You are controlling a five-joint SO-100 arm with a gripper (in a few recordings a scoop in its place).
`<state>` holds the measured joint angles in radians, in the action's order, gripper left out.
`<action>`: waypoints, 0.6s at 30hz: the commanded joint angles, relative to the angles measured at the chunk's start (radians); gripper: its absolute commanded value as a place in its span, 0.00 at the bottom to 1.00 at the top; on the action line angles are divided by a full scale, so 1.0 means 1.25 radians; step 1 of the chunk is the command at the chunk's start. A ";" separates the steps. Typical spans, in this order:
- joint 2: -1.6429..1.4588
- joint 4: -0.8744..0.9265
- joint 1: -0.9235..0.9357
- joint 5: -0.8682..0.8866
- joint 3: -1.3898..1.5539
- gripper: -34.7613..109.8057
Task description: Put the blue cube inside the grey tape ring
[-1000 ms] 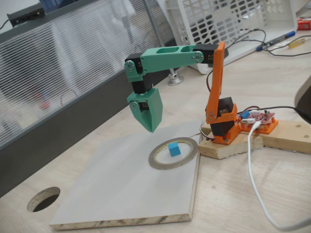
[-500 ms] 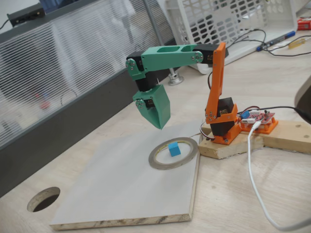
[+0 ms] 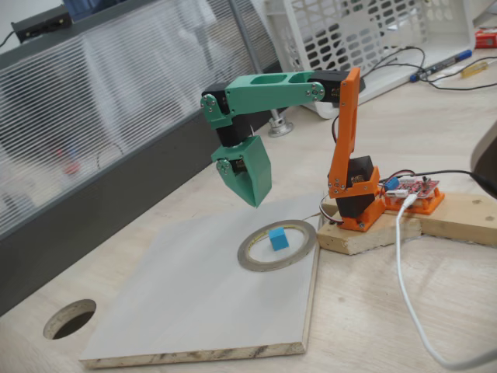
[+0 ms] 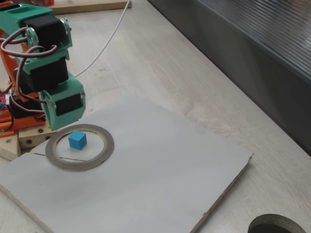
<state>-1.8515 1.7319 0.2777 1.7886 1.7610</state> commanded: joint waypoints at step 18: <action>-0.006 0.015 0.010 0.011 -0.002 0.23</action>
<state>-1.8515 1.7319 0.2777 1.7886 1.7610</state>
